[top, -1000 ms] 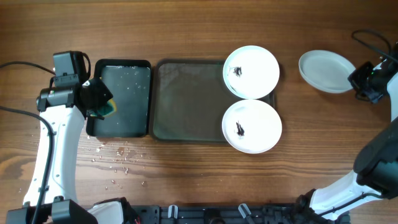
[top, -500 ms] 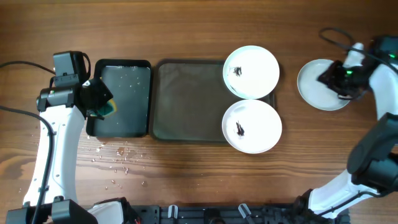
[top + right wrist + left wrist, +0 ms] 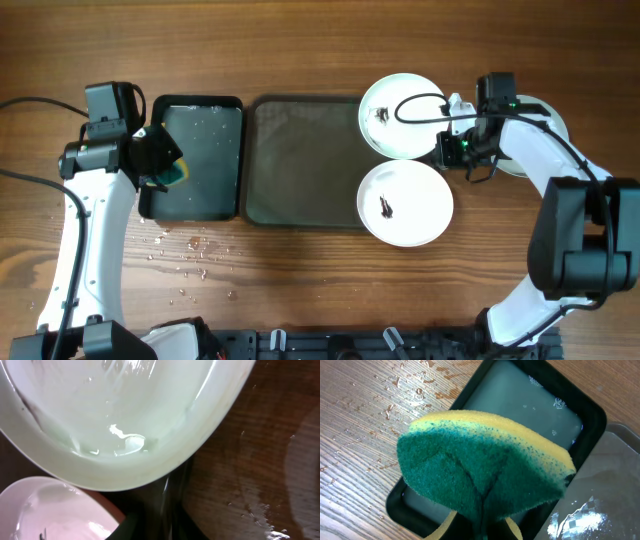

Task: Clean dirty plates on tray and stack at the side
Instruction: 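Move the right gripper back toward the upper stained plate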

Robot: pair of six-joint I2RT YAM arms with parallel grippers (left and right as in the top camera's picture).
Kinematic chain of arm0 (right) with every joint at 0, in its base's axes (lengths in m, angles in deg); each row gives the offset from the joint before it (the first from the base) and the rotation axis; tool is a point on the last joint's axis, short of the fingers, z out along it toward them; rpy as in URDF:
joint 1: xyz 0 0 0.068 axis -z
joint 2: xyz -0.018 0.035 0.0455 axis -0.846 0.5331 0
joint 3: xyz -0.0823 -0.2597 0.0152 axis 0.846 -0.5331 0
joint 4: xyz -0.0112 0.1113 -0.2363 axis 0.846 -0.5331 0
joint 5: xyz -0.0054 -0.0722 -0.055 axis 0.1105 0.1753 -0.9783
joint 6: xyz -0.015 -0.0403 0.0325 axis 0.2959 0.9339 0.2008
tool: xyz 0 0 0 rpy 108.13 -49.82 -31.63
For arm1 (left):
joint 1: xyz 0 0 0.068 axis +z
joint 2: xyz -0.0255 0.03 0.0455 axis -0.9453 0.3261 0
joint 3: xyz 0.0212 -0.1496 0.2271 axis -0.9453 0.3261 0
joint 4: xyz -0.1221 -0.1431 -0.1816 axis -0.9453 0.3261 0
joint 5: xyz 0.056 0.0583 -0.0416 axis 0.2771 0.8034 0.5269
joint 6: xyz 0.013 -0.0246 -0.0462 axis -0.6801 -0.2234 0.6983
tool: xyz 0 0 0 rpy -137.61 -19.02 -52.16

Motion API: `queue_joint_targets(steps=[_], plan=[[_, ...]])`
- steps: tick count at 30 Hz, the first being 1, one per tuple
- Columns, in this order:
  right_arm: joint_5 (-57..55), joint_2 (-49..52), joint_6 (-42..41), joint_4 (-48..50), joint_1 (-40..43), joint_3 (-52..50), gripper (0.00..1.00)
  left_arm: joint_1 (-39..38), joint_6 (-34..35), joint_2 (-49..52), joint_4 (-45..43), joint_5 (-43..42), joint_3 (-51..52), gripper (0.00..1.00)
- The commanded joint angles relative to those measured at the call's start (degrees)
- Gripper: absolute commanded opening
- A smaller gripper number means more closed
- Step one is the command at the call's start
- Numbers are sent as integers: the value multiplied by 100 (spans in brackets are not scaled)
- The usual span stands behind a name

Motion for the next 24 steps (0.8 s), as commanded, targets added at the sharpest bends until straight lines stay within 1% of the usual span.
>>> queue_joint_targets(steps=[1,6,10,13,15,20,24], plan=[[-245,-50,136,247,-4,-166,20,24,-83,2,-42,-70,7,4],[-262,-50,122,435,-4,-168,20,24,-81,2,-44,-70,7,4],[-553,-50,11,531,-4,-184,20,24,-83,2,-42,-70,7,4],[-562,-48,-79,688,-7,-308,17,24,-83,2,-42,-70,7,4],[-328,-48,-68,758,-11,-396,14,24,-83,2,-42,-70,7,4],[-313,-46,2,1161,-11,-699,6,24,-83,2,-68,-70,7,4],[-299,-46,286,1207,-11,-702,5,24,-81,2,-68,-70,7,4]])
